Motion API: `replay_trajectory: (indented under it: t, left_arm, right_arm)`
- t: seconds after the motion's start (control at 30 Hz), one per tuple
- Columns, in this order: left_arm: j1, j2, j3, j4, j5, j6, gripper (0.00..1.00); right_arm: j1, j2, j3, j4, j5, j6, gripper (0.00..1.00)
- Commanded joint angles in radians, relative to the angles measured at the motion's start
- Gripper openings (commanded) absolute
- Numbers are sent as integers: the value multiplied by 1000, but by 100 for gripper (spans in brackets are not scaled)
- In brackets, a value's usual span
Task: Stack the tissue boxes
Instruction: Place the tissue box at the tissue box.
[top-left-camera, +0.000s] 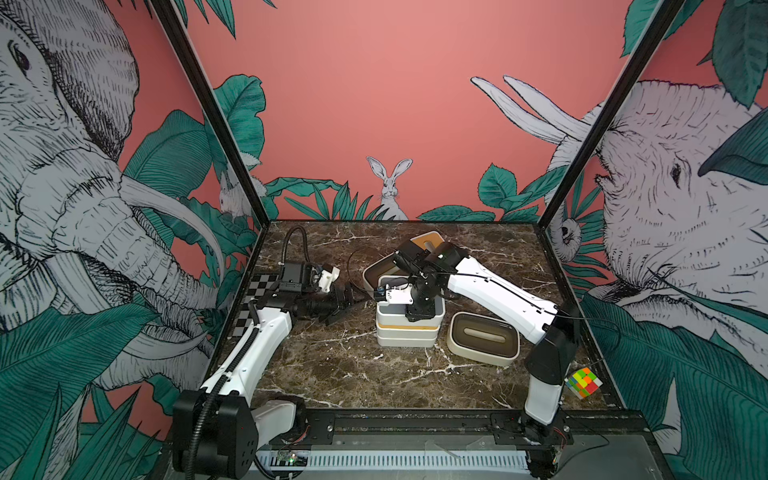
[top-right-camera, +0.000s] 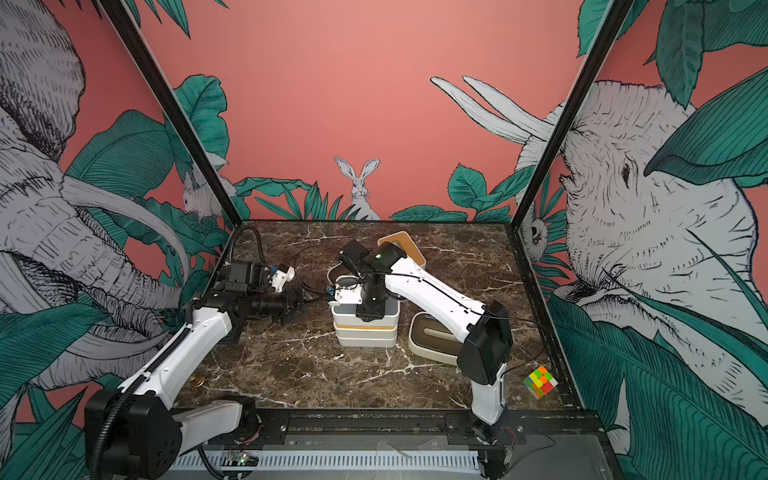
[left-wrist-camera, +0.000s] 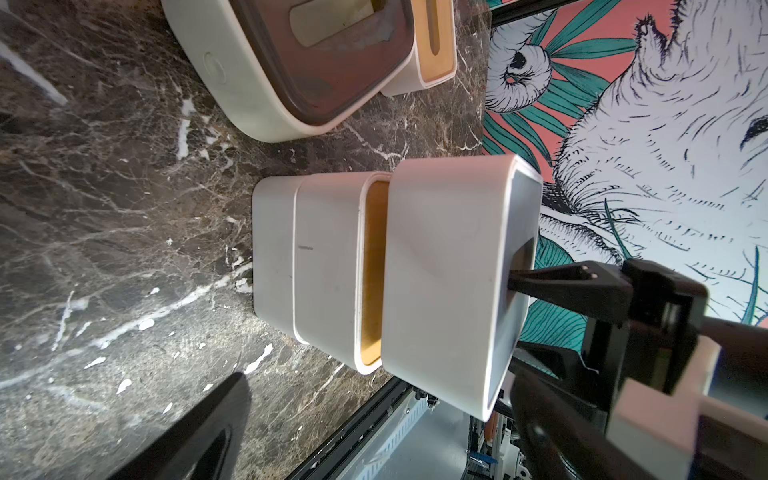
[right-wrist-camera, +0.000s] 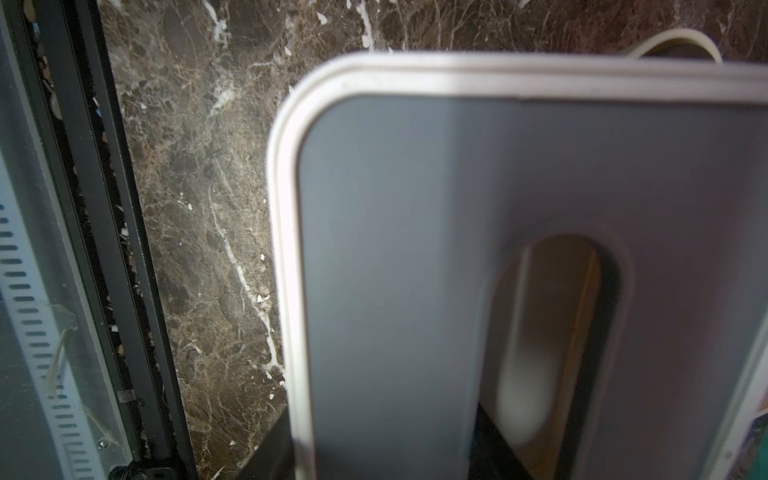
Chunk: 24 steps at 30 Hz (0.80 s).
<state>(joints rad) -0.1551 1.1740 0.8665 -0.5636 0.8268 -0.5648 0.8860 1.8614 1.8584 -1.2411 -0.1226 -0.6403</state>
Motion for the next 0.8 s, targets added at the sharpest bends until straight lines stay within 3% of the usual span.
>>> replay_trajectory:
  t: [0.0, 0.77]
  left_arm:
    - [6, -16, -14, -5, 10, 1, 99]
    - [9, -14, -17, -19, 12, 21, 99]
  right_arm:
    - [14, -14, 7, -7, 6, -2, 41]
    - [24, 24, 20, -15, 7, 27, 41]
